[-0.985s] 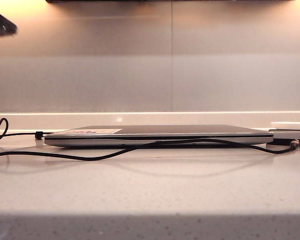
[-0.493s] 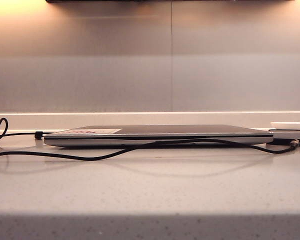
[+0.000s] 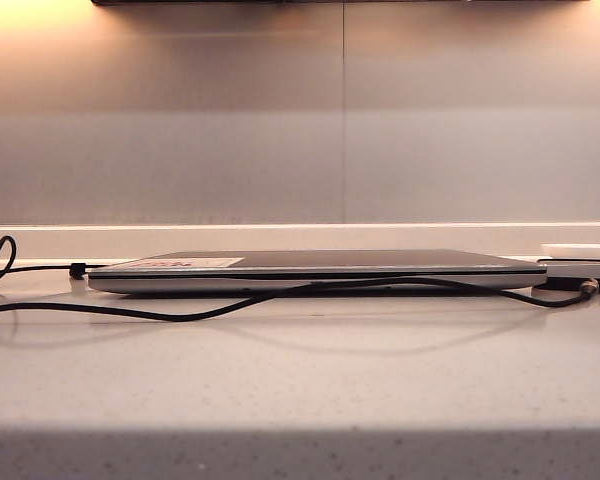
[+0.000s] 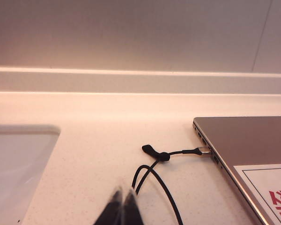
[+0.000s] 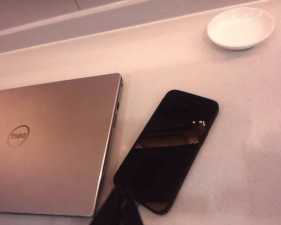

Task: Pick up the charging cable and the phone, plug the charging cable into the charging port on the phone, and finally place them back on the table.

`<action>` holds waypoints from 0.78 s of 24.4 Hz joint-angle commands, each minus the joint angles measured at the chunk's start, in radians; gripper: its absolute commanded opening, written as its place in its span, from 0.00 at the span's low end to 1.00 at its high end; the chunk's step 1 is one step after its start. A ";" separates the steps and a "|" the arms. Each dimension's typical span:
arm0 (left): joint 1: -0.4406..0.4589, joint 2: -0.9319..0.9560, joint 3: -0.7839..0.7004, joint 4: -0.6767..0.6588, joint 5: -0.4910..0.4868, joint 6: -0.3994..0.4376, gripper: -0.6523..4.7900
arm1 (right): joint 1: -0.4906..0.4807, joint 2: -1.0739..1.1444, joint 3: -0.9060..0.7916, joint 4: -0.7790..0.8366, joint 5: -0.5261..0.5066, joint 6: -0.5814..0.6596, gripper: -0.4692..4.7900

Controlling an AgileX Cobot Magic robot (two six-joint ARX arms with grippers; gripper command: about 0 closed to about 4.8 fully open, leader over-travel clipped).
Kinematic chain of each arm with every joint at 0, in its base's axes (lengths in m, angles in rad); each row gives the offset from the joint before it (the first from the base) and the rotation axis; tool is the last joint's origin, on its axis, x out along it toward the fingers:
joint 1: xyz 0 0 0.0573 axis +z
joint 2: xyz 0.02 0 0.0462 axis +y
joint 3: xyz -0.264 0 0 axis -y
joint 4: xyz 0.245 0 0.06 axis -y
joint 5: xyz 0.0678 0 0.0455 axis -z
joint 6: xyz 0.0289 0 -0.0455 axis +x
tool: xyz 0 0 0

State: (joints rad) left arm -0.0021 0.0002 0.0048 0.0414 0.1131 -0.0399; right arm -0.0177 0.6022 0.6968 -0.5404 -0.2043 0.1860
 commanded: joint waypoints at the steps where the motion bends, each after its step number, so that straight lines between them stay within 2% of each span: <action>1: 0.000 0.002 0.004 0.011 0.003 0.006 0.11 | 0.001 -0.003 0.004 0.014 0.001 -0.003 0.08; 16: 0.000 0.002 0.004 0.013 0.003 0.006 0.11 | 0.001 -0.003 0.003 0.019 0.002 -0.003 0.08; 19: 0.000 0.002 0.004 0.013 0.003 0.006 0.11 | 0.001 -0.024 -0.032 0.113 0.081 -0.004 0.08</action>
State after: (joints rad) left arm -0.0021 0.0010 0.0048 0.0414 0.1135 -0.0380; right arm -0.0181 0.5972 0.6807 -0.5056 -0.1810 0.1856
